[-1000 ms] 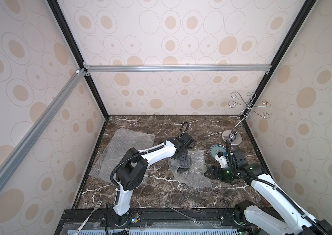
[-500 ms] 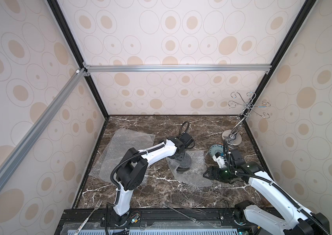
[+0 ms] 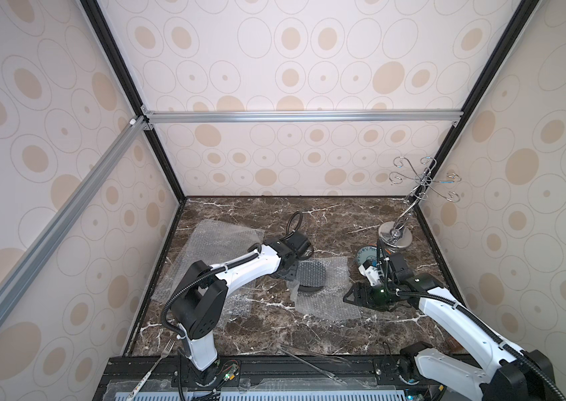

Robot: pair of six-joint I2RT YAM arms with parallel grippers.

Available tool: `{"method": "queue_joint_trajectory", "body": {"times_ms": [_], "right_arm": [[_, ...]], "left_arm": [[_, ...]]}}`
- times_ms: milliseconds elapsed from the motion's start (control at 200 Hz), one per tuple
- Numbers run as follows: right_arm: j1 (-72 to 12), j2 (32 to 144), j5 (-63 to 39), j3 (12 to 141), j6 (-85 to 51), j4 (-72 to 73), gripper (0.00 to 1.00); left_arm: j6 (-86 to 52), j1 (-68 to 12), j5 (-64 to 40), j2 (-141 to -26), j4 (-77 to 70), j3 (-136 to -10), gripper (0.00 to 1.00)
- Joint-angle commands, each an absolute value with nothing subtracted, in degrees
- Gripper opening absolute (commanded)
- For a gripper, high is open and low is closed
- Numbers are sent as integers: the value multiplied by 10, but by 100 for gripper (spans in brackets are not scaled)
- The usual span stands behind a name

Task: Unpack dinner plates from bubble wrap
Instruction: Unwrap the bubble wrap at the center of the board.

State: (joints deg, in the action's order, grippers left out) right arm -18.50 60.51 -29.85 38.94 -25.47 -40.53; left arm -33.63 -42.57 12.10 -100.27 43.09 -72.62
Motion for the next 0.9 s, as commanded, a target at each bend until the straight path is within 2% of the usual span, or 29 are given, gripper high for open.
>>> {"method": "queue_joint_trajectory", "body": {"times_ms": [0, 245, 465, 895], "right_arm": [[-199, 620, -294, 413, -257, -403, 79], [-287, 717, -240, 505, -257, -394, 79], [-379, 848, -203, 600, -266, -358, 76], [-467, 1028, -197, 741, -275, -332, 75]], "left_arm": [[-348, -411, 115, -964, 413, -702, 57], [-355, -384, 79, -917, 373, -624, 57], [-378, -378, 50, -874, 332, -552, 56], [-401, -333, -25, -749, 291, -475, 57]]}}
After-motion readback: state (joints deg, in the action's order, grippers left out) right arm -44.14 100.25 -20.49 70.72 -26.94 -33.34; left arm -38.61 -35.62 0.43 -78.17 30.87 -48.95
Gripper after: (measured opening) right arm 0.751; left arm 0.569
